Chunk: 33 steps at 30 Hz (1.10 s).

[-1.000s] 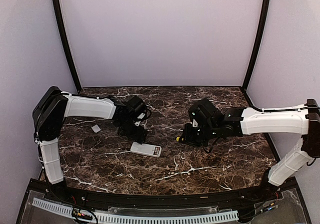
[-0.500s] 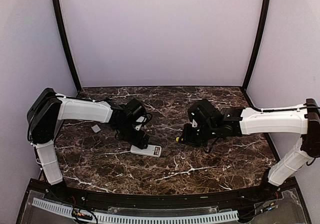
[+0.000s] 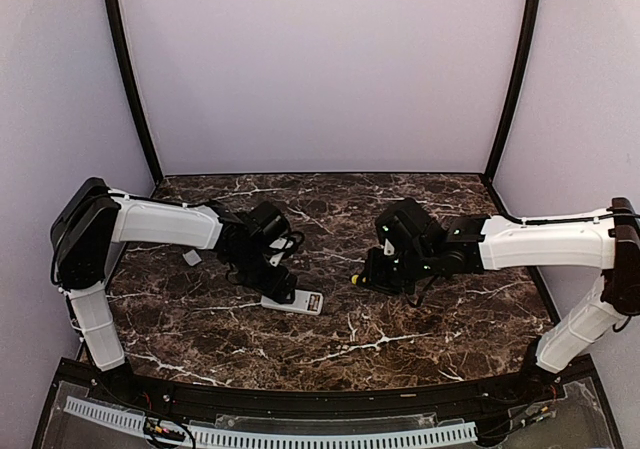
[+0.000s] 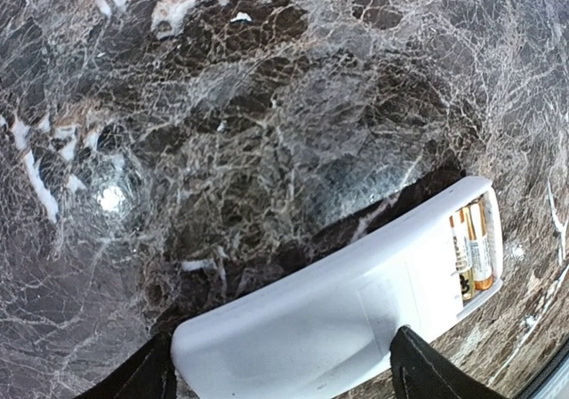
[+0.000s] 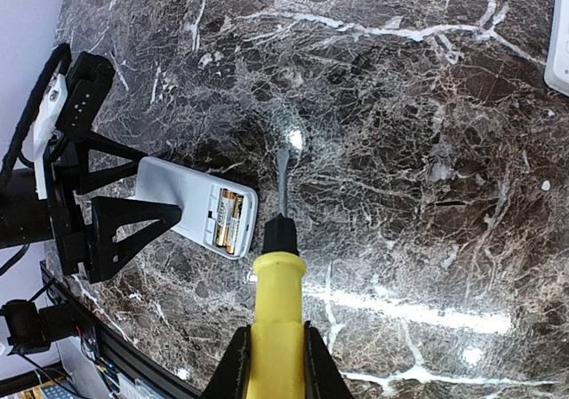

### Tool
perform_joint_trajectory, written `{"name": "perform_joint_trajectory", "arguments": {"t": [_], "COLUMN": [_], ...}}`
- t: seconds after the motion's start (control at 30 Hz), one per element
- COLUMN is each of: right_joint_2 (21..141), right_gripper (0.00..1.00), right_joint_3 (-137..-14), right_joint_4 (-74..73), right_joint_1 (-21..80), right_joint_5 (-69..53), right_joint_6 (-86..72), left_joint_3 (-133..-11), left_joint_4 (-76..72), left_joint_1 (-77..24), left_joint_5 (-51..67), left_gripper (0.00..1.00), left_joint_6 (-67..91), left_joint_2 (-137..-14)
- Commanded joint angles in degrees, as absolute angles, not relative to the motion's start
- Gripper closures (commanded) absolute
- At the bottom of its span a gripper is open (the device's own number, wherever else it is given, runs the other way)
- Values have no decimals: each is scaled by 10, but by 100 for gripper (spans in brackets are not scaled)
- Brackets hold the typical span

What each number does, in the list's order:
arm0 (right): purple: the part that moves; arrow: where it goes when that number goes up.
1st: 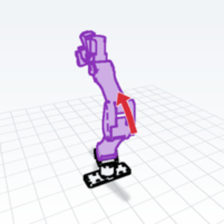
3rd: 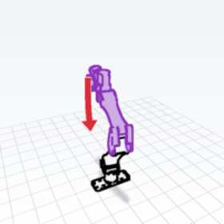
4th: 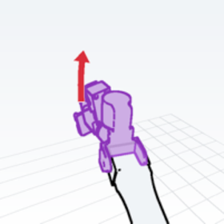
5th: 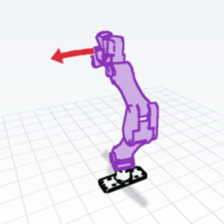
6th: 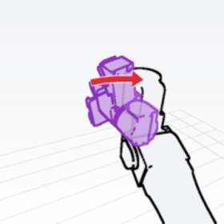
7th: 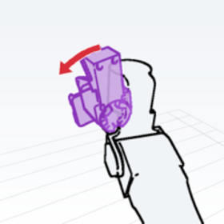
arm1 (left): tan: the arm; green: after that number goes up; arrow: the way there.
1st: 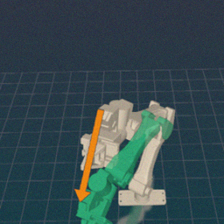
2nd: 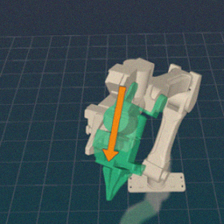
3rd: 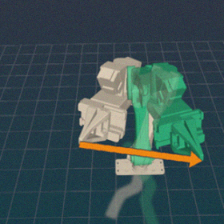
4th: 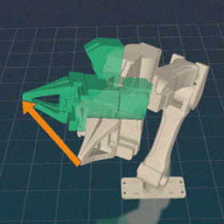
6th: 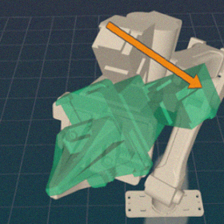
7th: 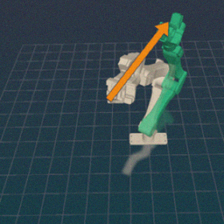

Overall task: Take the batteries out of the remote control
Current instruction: Adjust the remote control without the battery cover at the center of the board.

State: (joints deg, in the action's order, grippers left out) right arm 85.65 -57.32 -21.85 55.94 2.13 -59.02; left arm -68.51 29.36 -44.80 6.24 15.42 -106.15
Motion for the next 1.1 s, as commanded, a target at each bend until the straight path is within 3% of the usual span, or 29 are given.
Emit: {"name": "perform_joint_trajectory", "arguments": {"t": [0.0,0.43,1.07], "right_joint_2": [858,856,856], "right_gripper": [100,100,100], "right_joint_3": [-581,-577,-574], "right_joint_4": [-200,-197,-198], "right_joint_1": [556,557,557], "right_joint_5": [18,19,20], "right_joint_6": [-591,-592,-596], "left_joint_3": [-684,-741,-730], "left_joint_4": [298,290,307], "left_joint_1": [-450,-450,-450], "left_joint_5": [53,37,129], "left_gripper": [18,18,19], "left_joint_6": [127,94,128], "left_joint_2": [-1048,-1086,-1096]}}
